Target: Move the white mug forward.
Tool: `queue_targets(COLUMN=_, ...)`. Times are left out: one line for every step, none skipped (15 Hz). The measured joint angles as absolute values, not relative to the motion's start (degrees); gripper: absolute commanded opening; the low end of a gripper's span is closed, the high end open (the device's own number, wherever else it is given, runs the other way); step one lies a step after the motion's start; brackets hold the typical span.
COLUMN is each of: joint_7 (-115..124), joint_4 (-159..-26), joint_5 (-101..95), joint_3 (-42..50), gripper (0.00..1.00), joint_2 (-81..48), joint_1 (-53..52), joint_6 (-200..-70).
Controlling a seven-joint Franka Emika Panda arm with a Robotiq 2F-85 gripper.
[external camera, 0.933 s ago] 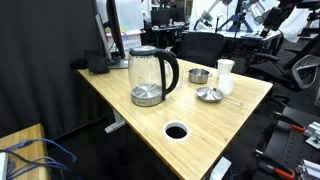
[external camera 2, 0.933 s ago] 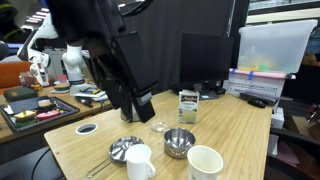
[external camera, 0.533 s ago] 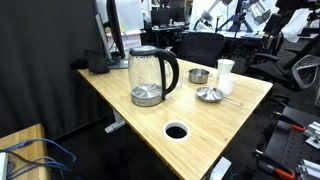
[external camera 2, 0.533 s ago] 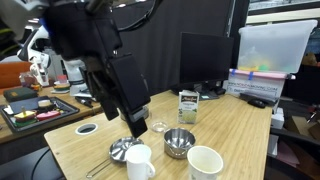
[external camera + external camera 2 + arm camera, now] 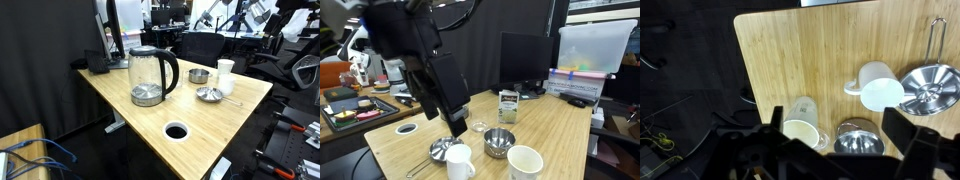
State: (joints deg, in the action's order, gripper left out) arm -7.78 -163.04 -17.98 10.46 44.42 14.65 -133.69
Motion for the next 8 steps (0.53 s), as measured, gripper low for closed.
queue_targets(joint_7=-7.8, joint_4=-163.0, joint_5=-18.0, joint_3=10.5, gripper=1.00, joint_2=44.4, joint_1=14.6, joint_6=-133.7)
queue_targets(joint_7=-7.8, joint_4=-162.9, joint_5=-18.0, joint_3=10.4, gripper=1.00, joint_2=44.4, joint_1=14.6, joint_6=-133.7)
queue_targets(joint_7=-7.8, joint_4=-162.6, joint_5=-17.9, joint_3=10.4, gripper=1.00, joint_2=44.4, joint_1=14.6, joint_6=-133.7)
queue_targets(joint_7=-7.8, joint_4=-162.3, joint_5=-17.7, joint_3=10.4, gripper=1.00, joint_2=44.4, joint_1=14.4, joint_6=-133.7)
queue_targets(joint_7=-7.8, joint_4=-162.0, joint_5=-17.4, joint_3=10.3, gripper=1.00, joint_2=44.4, joint_1=14.0, joint_6=-133.7)
queue_targets(joint_7=-7.8, joint_4=-161.7, joint_5=-17.0, joint_3=10.0, gripper=1.00, joint_2=44.4, joint_1=13.3, joint_6=-133.7)
queue_targets(joint_7=-7.8, joint_4=-161.4, joint_5=-16.4, joint_3=9.6, gripper=1.00, joint_2=44.4, joint_1=12.4, joint_6=-133.7)
queue_targets(joint_7=-7.7, joint_4=-161.2, joint_5=-15.6, joint_3=9.1, gripper=1.00, joint_2=44.4, joint_1=11.2, joint_6=-133.7)
